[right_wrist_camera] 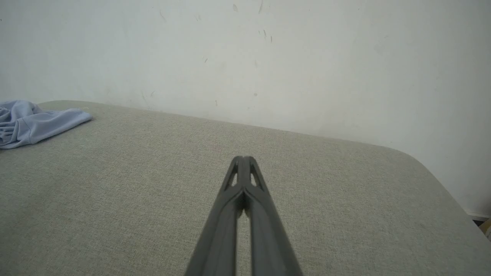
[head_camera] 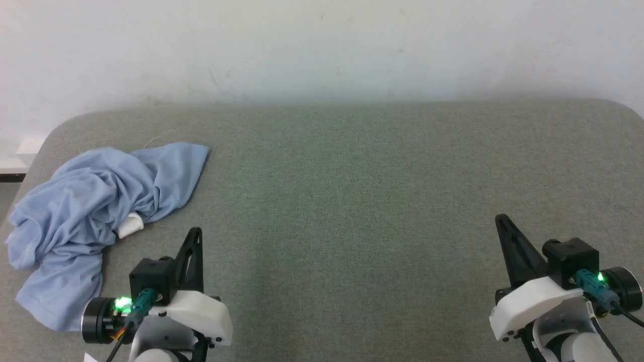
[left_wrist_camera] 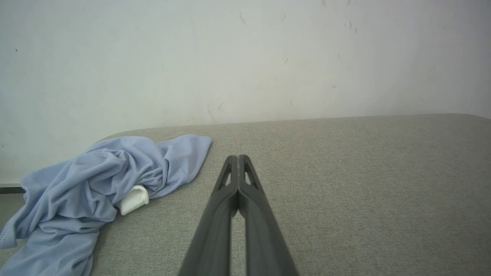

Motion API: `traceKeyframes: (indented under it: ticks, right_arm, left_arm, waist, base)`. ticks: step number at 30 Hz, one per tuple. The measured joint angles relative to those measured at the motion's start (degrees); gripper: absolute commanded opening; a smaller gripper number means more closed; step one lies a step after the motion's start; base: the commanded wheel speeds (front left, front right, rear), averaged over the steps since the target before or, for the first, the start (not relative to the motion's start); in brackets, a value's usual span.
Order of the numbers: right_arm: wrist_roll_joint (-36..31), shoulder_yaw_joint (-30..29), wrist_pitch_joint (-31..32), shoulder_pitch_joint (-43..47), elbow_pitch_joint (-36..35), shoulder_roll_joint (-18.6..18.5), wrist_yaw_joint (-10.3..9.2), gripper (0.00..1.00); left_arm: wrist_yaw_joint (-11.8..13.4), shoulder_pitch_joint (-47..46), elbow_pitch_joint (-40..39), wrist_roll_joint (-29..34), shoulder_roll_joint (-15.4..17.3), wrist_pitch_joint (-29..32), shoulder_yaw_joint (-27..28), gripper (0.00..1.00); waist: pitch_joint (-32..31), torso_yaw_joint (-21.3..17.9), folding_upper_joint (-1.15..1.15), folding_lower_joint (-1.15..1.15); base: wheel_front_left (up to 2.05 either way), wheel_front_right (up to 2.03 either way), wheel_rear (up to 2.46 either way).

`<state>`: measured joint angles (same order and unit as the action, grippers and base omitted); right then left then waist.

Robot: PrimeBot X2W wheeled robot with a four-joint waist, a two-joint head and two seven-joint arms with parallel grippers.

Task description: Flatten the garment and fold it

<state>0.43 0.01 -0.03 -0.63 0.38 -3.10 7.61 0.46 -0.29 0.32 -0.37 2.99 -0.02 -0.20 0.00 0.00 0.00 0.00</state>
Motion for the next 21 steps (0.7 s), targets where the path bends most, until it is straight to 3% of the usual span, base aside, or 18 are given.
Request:
traceKeyframes:
  ticks: [2,3,21]
  right_arm:
    - [0.0,0.0,0.0,0.0,0.0,0.0,0.00,0.00]
    - [0.0,0.0,0.0,0.0,0.0,0.0,0.00,1.00]
    - [0.0,0.1,-0.7,-0.1,0.4,-0.1,0.00,1.00]
  left_arm:
    - [0.0,0.0,0.0,0.0,0.0,0.0,0.0,0.00]
    - [0.0,0.0,0.0,0.0,0.0,0.0,0.0,1.00]
    - [0.8,0.0,0.7,-0.7,0.0,-1.1,-0.6,1.00]
  waist:
    - [0.0,0.0,0.00,0.00]
    - [0.0,0.0,0.00,0.00]
    - [-0.1,1.2,0.00,0.00]
  base:
    - [0.00,0.00,0.00]
    - [0.00,0.00,0.00]
    - [0.00,0.00,0.00]
